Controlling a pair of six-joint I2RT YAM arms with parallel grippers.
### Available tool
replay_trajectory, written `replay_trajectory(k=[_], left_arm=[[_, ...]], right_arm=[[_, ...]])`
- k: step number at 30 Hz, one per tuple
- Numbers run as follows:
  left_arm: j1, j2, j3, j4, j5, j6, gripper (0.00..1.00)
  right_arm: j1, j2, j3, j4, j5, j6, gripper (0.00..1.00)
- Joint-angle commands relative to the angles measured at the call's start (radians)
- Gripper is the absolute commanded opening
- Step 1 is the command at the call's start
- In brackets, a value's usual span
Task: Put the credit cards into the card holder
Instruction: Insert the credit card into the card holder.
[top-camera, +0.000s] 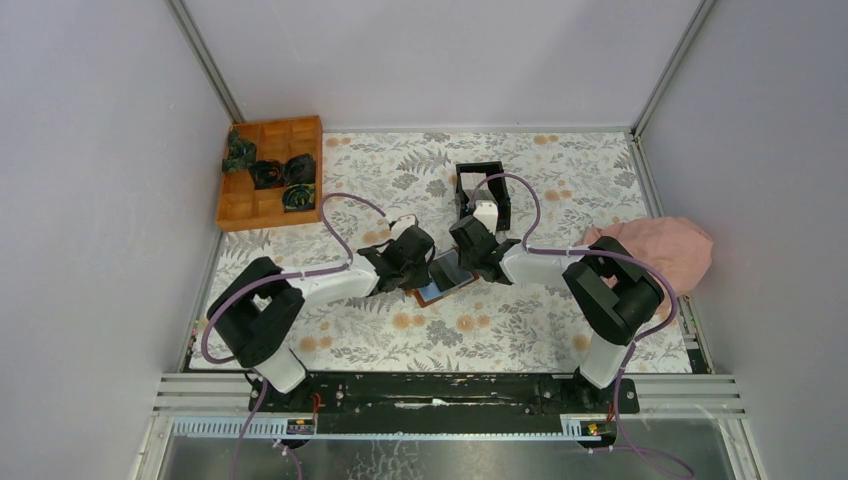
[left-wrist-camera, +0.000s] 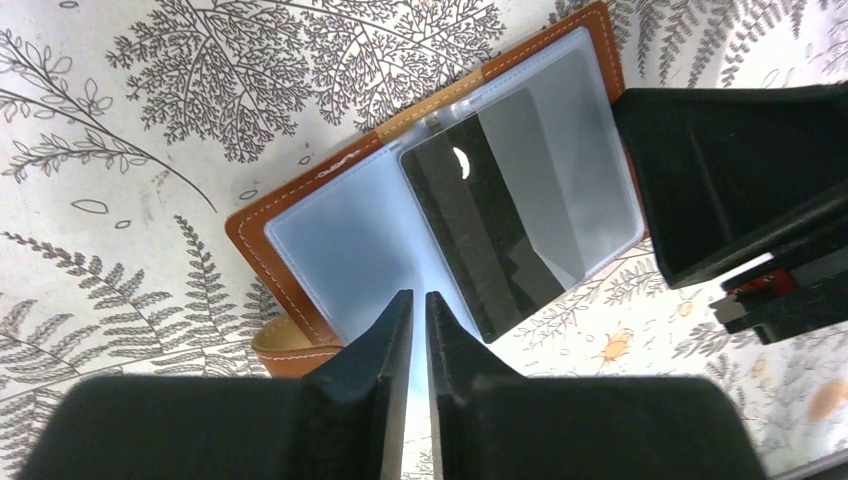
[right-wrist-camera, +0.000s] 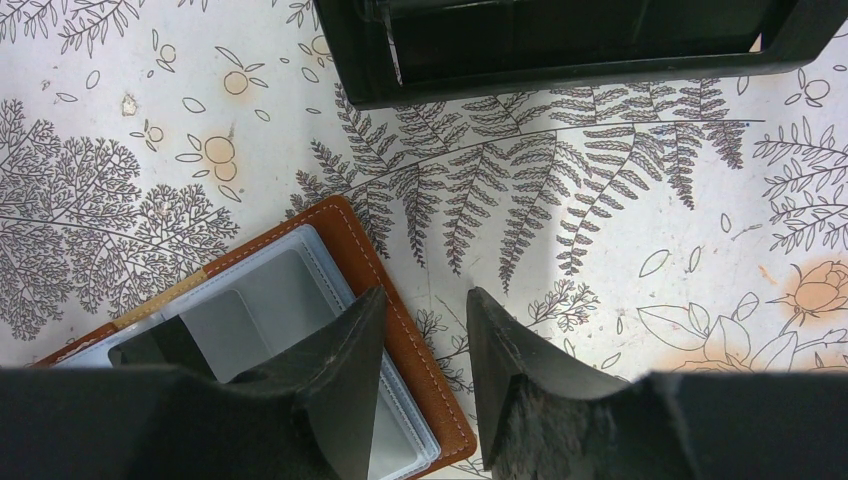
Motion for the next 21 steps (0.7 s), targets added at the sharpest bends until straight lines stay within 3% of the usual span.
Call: replay_trajectory(k=[1,9,21], left_arm=[[-0.005,0.021,0.008,-0.014,-0.036,0.052,0.14],[-0.030,0.055,0.025,0.008,-0.060,0.103,0.06],[-0.049,0.071,0.013,0.128,-0.064,0.125,0.08]], right_arm=[[0.004,0.126,-0.087,-0.216,-0.096,0.006,0.43],[0.004,0.118,-0.087,-0.216,-0.099,0.004,0.43],[0.004,0.126,-0.096,-0.204,-0.110,0.004,0.43]])
